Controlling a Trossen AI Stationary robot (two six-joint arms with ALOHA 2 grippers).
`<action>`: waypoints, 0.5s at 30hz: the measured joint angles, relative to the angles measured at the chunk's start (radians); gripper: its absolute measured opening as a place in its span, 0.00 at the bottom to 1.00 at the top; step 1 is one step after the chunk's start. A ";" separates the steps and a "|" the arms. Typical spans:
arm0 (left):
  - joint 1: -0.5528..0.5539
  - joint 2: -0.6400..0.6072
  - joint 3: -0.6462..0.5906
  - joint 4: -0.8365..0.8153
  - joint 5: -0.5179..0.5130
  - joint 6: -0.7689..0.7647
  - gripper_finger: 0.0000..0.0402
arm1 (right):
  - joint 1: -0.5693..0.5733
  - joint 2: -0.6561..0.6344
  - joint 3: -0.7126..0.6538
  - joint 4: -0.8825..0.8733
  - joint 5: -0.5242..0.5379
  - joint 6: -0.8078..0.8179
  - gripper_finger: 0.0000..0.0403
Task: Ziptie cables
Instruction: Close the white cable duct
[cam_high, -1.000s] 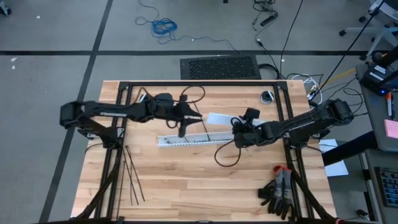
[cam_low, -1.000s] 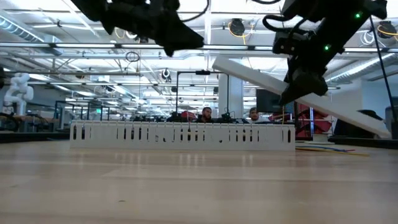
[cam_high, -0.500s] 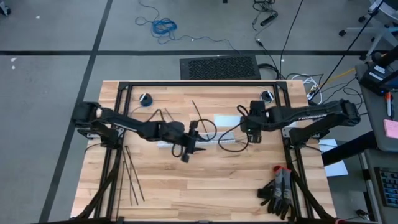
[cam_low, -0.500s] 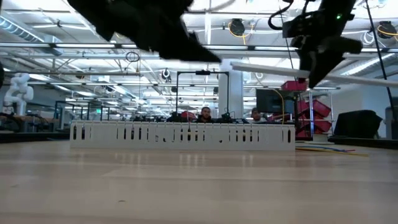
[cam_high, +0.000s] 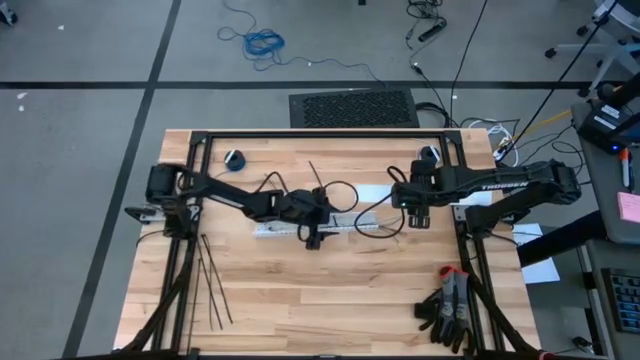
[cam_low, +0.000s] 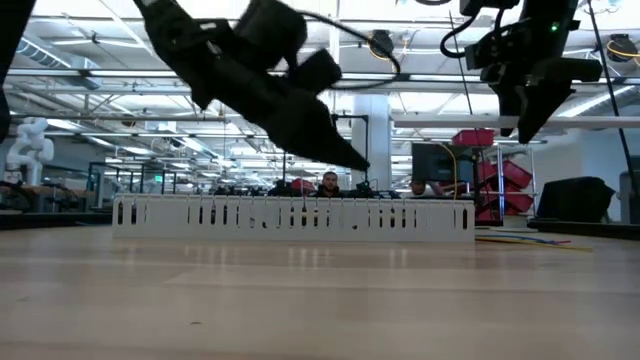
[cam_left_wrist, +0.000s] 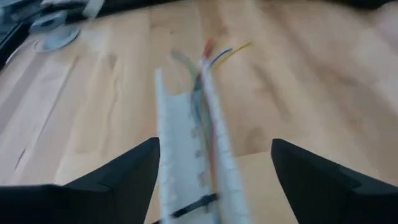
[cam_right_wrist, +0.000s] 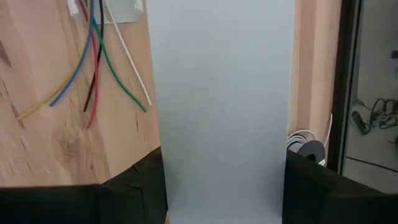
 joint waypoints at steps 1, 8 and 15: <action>0.010 0.015 0.007 -0.001 -0.003 -0.001 0.77 | 0.000 0.000 0.000 -0.002 0.000 0.003 0.54; 0.046 0.123 0.090 0.000 -0.008 -0.084 0.79 | 0.000 0.000 0.000 -0.013 -0.015 0.006 0.54; 0.044 0.194 0.157 0.000 0.042 -0.150 0.79 | 0.001 0.000 0.000 -0.025 -0.018 0.009 0.54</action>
